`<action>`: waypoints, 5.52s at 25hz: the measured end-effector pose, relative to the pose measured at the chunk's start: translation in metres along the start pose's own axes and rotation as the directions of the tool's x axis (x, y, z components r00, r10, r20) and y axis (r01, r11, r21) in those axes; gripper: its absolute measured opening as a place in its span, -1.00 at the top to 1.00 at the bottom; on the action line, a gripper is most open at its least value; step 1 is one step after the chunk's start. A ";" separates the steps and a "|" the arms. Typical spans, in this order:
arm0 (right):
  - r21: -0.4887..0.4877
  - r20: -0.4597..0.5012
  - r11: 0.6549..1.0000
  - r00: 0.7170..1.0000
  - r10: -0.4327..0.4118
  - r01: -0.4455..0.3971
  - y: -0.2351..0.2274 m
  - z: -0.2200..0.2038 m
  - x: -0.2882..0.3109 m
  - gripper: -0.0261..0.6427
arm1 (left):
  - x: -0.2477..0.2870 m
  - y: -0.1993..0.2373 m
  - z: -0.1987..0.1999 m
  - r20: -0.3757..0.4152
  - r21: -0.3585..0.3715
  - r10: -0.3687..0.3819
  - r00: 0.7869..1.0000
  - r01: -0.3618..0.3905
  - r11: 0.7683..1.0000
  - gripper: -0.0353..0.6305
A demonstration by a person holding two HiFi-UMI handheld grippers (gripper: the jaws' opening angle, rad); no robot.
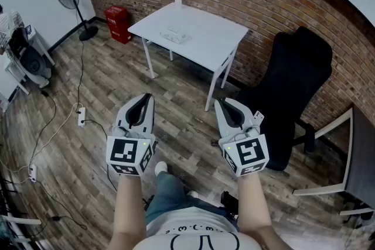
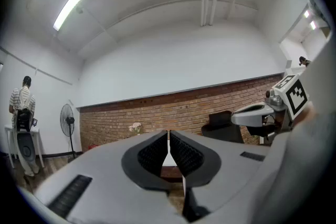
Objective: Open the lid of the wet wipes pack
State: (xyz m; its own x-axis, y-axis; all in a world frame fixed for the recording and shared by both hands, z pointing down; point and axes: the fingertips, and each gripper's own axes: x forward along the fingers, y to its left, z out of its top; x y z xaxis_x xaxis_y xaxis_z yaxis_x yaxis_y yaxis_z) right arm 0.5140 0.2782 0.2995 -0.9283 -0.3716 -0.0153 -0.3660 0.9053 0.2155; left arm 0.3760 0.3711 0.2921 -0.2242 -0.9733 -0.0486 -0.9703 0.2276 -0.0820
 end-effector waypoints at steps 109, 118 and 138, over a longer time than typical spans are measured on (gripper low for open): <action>0.211 -0.539 0.960 0.841 -0.041 0.183 -0.212 -0.279 0.726 0.00 | 0.677 0.346 -0.308 -0.379 -0.281 -0.858 0.345 0.841 0.462 0.34; 0.254 -0.650 0.965 0.750 0.124 0.061 -0.176 -0.338 0.723 0.00 | 0.650 0.341 -0.360 -0.490 -0.328 -0.843 0.220 0.850 0.413 0.34; 0.310 -0.717 0.951 0.662 0.219 0.020 -0.170 -0.375 0.723 -0.08 | 0.641 0.332 -0.404 -0.657 -0.321 -0.743 0.125 0.845 0.427 0.39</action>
State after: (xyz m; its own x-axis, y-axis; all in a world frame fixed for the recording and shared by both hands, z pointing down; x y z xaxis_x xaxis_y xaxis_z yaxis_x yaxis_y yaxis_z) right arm -0.0704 -0.2221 0.6183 -0.6475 -0.1947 0.7368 -0.3869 0.9169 -0.0977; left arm -0.1265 -0.1888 0.6360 0.6331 -0.3100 0.7093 -0.6331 -0.7346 0.2440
